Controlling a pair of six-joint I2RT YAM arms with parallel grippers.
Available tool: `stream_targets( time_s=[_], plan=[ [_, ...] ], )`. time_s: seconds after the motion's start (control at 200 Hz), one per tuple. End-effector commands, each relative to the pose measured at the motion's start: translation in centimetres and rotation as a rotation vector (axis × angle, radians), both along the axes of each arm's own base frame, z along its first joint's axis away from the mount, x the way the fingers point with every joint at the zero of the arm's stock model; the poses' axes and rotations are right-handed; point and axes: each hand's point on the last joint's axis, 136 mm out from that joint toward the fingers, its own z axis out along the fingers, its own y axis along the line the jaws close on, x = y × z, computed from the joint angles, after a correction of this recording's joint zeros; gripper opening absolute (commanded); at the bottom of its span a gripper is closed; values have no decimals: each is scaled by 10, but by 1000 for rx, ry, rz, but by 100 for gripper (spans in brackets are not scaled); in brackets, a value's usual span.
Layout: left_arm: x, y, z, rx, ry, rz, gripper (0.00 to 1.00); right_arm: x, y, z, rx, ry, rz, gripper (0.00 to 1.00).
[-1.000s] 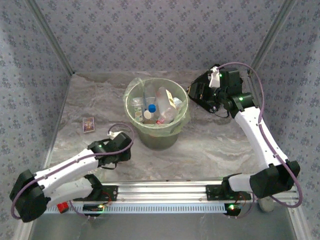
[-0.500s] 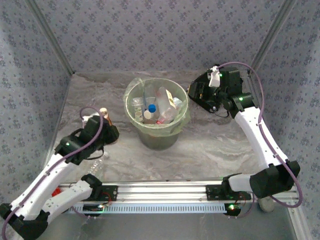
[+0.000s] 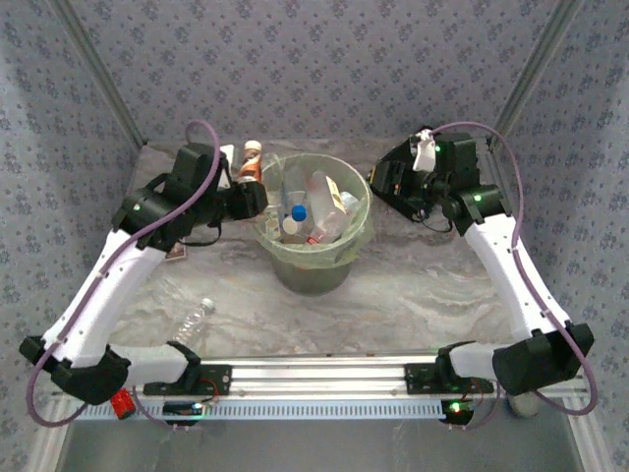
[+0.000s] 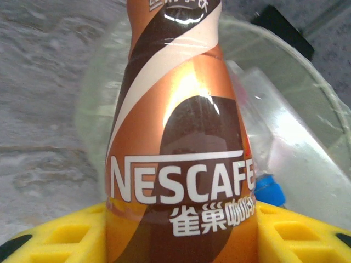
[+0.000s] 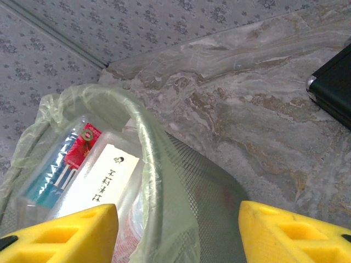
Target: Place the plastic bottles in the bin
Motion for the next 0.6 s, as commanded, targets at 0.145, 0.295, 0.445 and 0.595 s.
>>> stream_targets(
  time_s=[0.145,0.295,0.445,0.595],
  plan=[
    [-8,-39,-4,-79,81,-125,47,-5,0,18,11,-34,-8,61],
    [-10,-43,-9,-96,99,-125,62,-6,1,19,10,-35,-4,61],
    [-9,-40,-1,-92,69,-120,75,-6,1,21,10,-39,-2,61],
    [-4,-29,11,-57,0,-91,77,-7,6,31,10,-64,17,62]
  ],
)
